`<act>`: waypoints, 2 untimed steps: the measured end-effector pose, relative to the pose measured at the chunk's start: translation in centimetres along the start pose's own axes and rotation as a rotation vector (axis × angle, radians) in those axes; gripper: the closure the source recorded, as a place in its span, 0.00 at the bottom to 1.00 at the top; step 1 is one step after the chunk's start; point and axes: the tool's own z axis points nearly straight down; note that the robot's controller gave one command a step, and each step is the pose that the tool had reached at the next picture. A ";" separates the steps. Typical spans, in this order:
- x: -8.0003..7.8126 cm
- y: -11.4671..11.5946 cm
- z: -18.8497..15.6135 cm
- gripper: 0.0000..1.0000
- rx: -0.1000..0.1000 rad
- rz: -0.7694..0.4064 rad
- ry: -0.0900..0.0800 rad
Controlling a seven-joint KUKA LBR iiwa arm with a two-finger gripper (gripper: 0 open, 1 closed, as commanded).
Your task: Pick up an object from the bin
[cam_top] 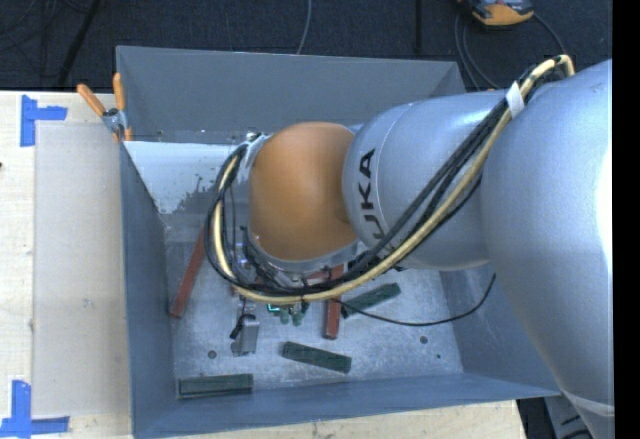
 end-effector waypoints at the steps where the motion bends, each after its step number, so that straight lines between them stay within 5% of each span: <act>1: -0.2 -0.1 -0.4 0.00 -0.002 0.004 -0.008; 2: -1.7 -4.5 1.0 0.00 -0.003 0.063 -0.007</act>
Offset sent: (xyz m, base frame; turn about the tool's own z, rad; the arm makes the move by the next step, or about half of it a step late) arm 0.0281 -0.0774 -0.0188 0.1078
